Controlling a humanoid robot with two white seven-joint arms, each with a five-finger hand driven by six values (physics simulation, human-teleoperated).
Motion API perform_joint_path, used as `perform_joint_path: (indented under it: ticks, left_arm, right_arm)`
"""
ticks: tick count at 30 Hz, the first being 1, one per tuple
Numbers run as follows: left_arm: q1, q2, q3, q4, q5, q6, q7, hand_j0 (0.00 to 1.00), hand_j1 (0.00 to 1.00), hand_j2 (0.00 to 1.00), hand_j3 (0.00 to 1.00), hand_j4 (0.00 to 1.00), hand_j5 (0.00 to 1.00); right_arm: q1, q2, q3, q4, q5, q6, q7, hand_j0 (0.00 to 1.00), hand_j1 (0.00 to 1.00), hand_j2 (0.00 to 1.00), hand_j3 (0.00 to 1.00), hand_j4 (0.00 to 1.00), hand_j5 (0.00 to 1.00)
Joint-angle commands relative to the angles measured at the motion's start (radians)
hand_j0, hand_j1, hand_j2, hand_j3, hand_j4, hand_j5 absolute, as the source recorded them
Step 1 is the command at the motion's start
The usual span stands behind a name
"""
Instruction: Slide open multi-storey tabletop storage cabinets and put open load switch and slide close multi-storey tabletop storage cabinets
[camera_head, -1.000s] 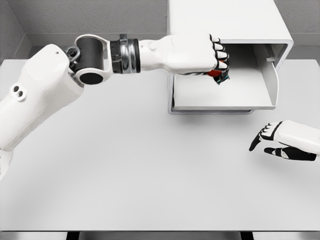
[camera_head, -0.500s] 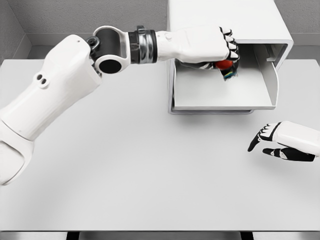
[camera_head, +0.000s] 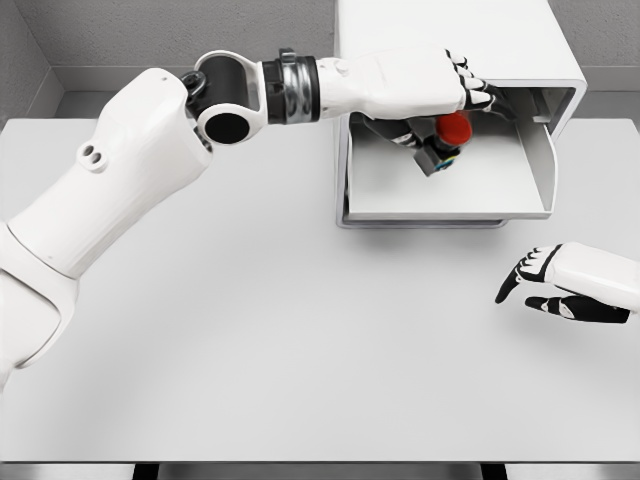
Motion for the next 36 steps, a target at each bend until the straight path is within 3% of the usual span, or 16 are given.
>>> perform_joint_path:
  ticks: [1, 10, 11, 13, 15, 24, 28, 29, 32, 36]
  left_arm:
    - [0.000, 0.003, 0.004, 0.010, -0.092, 0.018, 0.006, 0.95, 0.95, 0.95, 0.95, 0.95, 0.95]
    - [0.000, -0.010, 0.004, 0.003, -0.089, 0.018, 0.007, 0.95, 0.95, 0.95, 0.95, 0.95, 0.95]
    - [0.006, -0.011, 0.004, -0.022, -0.089, 0.018, 0.007, 0.92, 0.92, 0.92, 0.92, 0.92, 0.92]
    - [0.012, -0.010, 0.001, -0.075, -0.092, 0.018, 0.007, 0.70, 0.70, 0.70, 0.70, 0.70, 0.70]
    - [0.014, -0.008, -0.004, -0.098, -0.095, 0.018, 0.006, 0.60, 0.60, 0.60, 0.60, 0.60, 0.60]
    - [0.048, 0.065, -0.015, -0.304, -0.087, 0.018, 0.007, 0.57, 0.57, 0.57, 0.57, 0.57, 0.57]
    - [0.086, 0.138, -0.007, -0.417, -0.081, 0.018, 0.007, 0.57, 0.57, 0.57, 0.57, 0.57, 0.57]
    - [0.100, 0.188, 0.005, -0.460, -0.067, 0.018, 0.007, 0.58, 0.58, 0.58, 0.58, 0.58, 0.58]
    - [0.178, 0.323, 0.099, -0.557, -0.027, 0.018, 0.007, 0.59, 0.59, 0.59, 0.59, 0.59, 0.59]
    - [0.239, 0.461, 0.209, -0.560, 0.020, 0.018, 0.007, 0.60, 0.60, 0.60, 0.60, 0.60, 0.60]
  right_arm:
    - [0.000, -0.001, 0.000, 0.000, -0.007, 0.003, 0.000, 0.56, 0.56, 0.56, 0.56, 0.56, 0.56]
    - [0.002, -0.001, 0.000, 0.000, -0.007, 0.003, 0.000, 0.56, 0.56, 0.56, 0.56, 0.56, 0.56]
    - [0.000, -0.001, 0.000, 0.000, -0.007, 0.003, -0.002, 0.56, 0.56, 0.56, 0.56, 0.56, 0.56]
    - [-0.006, -0.001, 0.000, 0.000, -0.009, 0.003, -0.005, 0.56, 0.56, 0.56, 0.56, 0.56, 0.56]
    - [-0.009, 0.000, 0.000, 0.000, -0.009, 0.003, -0.005, 0.56, 0.56, 0.56, 0.56, 0.56, 0.56]
    - [-0.077, 0.051, 0.034, 0.001, 0.020, 0.003, 0.003, 0.54, 0.54, 0.54, 0.54, 0.54, 0.54]
    - [-0.091, 0.060, 0.045, 0.000, 0.023, 0.003, 0.003, 0.53, 0.53, 0.53, 0.53, 0.53, 0.53]
    - [-0.091, 0.060, 0.046, 0.000, 0.023, 0.003, 0.003, 0.52, 0.52, 0.52, 0.52, 0.52, 0.52]
    - [-0.098, 0.062, 0.051, 0.000, 0.023, 0.003, 0.003, 0.52, 0.52, 0.52, 0.52, 0.52, 0.52]
    - [-0.121, 0.068, 0.060, 0.000, 0.025, 0.003, 0.004, 0.52, 0.52, 0.52, 0.52, 0.52, 0.52]
